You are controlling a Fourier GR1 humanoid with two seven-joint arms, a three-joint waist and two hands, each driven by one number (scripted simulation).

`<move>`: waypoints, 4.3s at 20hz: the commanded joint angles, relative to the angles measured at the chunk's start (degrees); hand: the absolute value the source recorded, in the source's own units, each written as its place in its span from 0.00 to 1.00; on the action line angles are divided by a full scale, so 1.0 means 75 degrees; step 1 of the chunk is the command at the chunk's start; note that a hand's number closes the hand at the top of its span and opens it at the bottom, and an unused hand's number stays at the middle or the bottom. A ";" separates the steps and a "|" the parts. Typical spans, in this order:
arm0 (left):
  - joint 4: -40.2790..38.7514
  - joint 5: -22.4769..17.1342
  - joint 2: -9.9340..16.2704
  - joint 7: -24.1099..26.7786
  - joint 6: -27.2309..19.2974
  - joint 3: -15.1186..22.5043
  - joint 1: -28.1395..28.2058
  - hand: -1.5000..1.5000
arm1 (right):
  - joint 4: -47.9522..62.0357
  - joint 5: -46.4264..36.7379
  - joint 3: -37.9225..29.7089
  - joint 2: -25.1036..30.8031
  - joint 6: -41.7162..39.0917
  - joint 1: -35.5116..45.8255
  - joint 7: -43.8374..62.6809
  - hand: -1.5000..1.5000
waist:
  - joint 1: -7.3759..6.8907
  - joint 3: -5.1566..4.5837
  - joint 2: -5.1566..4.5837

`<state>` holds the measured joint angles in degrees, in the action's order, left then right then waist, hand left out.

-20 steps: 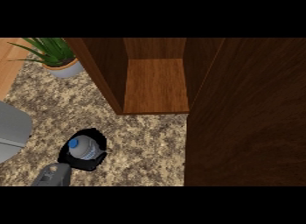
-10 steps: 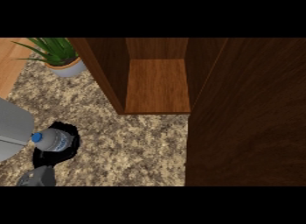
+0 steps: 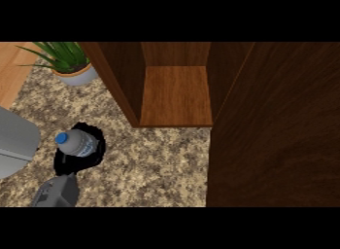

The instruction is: Pick up the bottled water, place it into the cabinet and close the cabinet

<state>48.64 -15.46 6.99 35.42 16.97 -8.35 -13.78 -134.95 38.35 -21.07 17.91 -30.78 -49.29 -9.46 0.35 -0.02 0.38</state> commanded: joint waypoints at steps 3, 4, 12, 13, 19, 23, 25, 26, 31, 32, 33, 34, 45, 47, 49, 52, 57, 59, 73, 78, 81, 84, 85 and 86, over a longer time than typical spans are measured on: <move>0.1646 0.0103 -0.0846 -0.1291 -0.0953 0.0662 -0.0015 1.00 | -0.1201 0.0702 -0.0036 -0.0093 0.0217 -0.0216 0.0428 0.00 | -0.0026 0.0005 0.0010; 0.1650 -0.0118 -0.0904 -0.0942 -0.1321 0.1237 0.0010 1.00 | -0.1111 0.0686 -0.0037 0.0003 0.0355 0.0042 0.0469 0.00 | -0.0008 -0.0001 -0.0007; 0.2779 -0.0138 -0.0928 -0.2171 -0.3237 0.2110 -0.0668 1.00 | -0.1389 0.0427 0.0148 -0.0334 0.0291 -0.0251 0.0490 0.00 | 0.0065 -0.0004 -0.0022; 0.2576 -0.0211 -0.0929 -0.2142 -0.3512 0.2440 -0.0683 1.00 | -0.1047 0.1263 -0.0541 0.0192 0.0022 -0.0213 0.0401 0.00 | 0.0100 -0.0005 -0.0027; 0.2702 -0.0063 -0.0918 -0.2423 -0.4946 0.3284 -0.1209 1.00 | -0.0761 0.1080 -0.0367 0.0248 0.0213 0.0125 0.0449 0.00 | 0.0128 -0.0005 -0.0042; 0.2034 0.0227 -0.0912 -0.2644 -0.5718 0.3170 -0.1746 1.00 | -0.1254 0.1168 -0.0281 0.0259 0.0385 -0.0091 0.0539 0.00 | 0.0265 -0.0013 -0.0067; 0.1946 0.0457 -0.0912 -0.2961 -0.5948 0.3235 -0.1998 1.00 | -0.0915 0.1030 -0.0131 0.0195 0.0180 -0.0012 0.0349 0.00 | 0.0287 -0.0007 -0.0068; 0.1672 0.0535 -0.0912 -0.2872 -0.6000 0.3124 -0.2122 1.00 | -0.0880 0.1291 -0.0302 0.0438 0.0098 -0.0077 0.0390 0.00 | 0.0368 -0.0012 -0.0088; 0.1557 0.0597 -0.0909 -0.3361 -0.6252 0.3216 -0.2351 1.00 | -0.0429 0.1032 -0.0030 0.0363 0.0146 0.0301 0.0190 0.00 | 0.0393 -0.0007 -0.0117; 0.1452 0.0478 -0.0909 -0.3151 -0.6229 0.3044 -0.2186 1.00 | -0.0695 0.1082 -0.0030 0.0304 0.0117 0.0011 0.0259 0.00 | 0.0427 -0.0014 -0.0107; 0.1556 0.0564 -0.0907 -0.3466 -0.6331 0.3129 -0.2432 1.00 | -0.0662 0.0948 0.0101 0.0335 0.0195 0.0277 0.0209 0.00 | 0.0478 -0.0012 -0.0132; 0.1605 0.0427 -0.0817 -0.3315 -0.6156 0.3014 -0.2253 1.00 | -0.0731 0.1160 0.0059 0.0385 0.0242 0.0157 0.0314 0.00 | 0.0406 -0.0016 -0.0116; 0.1284 0.0548 -0.0531 -0.3190 -0.6789 0.2761 -0.2642 1.00 | -0.0116 0.0857 0.0280 0.0594 -0.0264 0.0520 -0.0051 0.00 | 0.0752 -0.0012 -0.0203; 0.1325 0.0774 -0.0517 -0.3166 -0.7055 0.2913 -0.2643 1.00 | -0.0162 0.1044 0.0183 0.0640 -0.0090 0.0496 0.0010 0.00 | 0.0842 -0.0015 -0.0221; 0.1403 0.0905 -0.0359 -0.3264 -0.7184 0.2960 -0.2701 1.00 | -0.0165 0.1080 0.0274 0.0604 -0.0215 0.0399 -0.0033 0.00 | 0.0858 -0.0006 -0.0183; 0.1362 0.1094 -0.0314 -0.3281 -0.7437 0.3087 -0.2692 0.00 | -0.0117 0.1052 0.0293 0.0742 -0.0104 0.0638 0.0010 0.00 | 0.0910 -0.0007 -0.0235; 0.1448 0.1213 0.0000 -0.3459 -0.7471 0.3216 -0.2410 0.00 | 0.0014 0.1103 0.0321 0.0847 -0.0077 0.0810 0.0010 0.00 | 0.0997 -0.0013 -0.0292; 0.1499 0.1369 -0.0128 -0.3506 -0.7664 0.3435 -0.2372 0.00 | 0.0058 0.0884 0.0481 0.0673 -0.0200 0.0725 -0.0092 0.00 | 0.1109 -0.0001 -0.0241; 0.2679 0.0887 0.0131 -0.3199 -0.7287 0.3434 -0.2347 0.00 | 0.0060 0.0832 0.0423 0.0939 -0.0138 0.1024 -0.0029 0.00 | 0.1216 -0.0032 -0.0216; 0.3012 0.0747 -0.0054 -0.3158 -0.7134 0.3648 -0.2285 0.00 | 0.0027 0.0848 0.0391 0.1003 0.0115 0.1144 0.0098 0.00 | 0.1047 -0.0031 -0.0184; 0.2978 0.0672 -0.0148 -0.2990 -0.7041 0.3694 -0.2177 0.00 | -0.0010 0.0826 0.0488 0.0856 0.0219 0.1108 0.0085 0.00 | 0.0979 -0.0031 -0.0169; 0.3194 0.0606 -0.0176 -0.3073 -0.7096 0.3656 -0.2212 0.00 | -0.0188 0.0884 0.0309 0.1066 0.0277 0.1039 0.0233 0.00 | 0.0890 -0.0033 -0.0126; 0.3169 0.0576 -0.0205 -0.2893 -0.6984 0.3684 -0.2123 0.00 | -0.0072 0.0964 0.0242 0.1095 0.0247 0.1138 0.0170 0.00 | 0.0796 -0.0031 -0.0126; 0.3265 0.0530 -0.0355 -0.2779 -0.6996 0.3754 -0.1939 0.00 | -0.0259 0.0964 0.0261 0.1070 0.0302 0.0956 0.0256 0.00 | 0.0802 -0.0038 -0.0100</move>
<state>73.12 -10.03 10.85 13.85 -39.48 17.85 -15.94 -132.33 44.72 -18.24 25.79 -30.07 -40.57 -9.22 5.28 -0.31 -0.16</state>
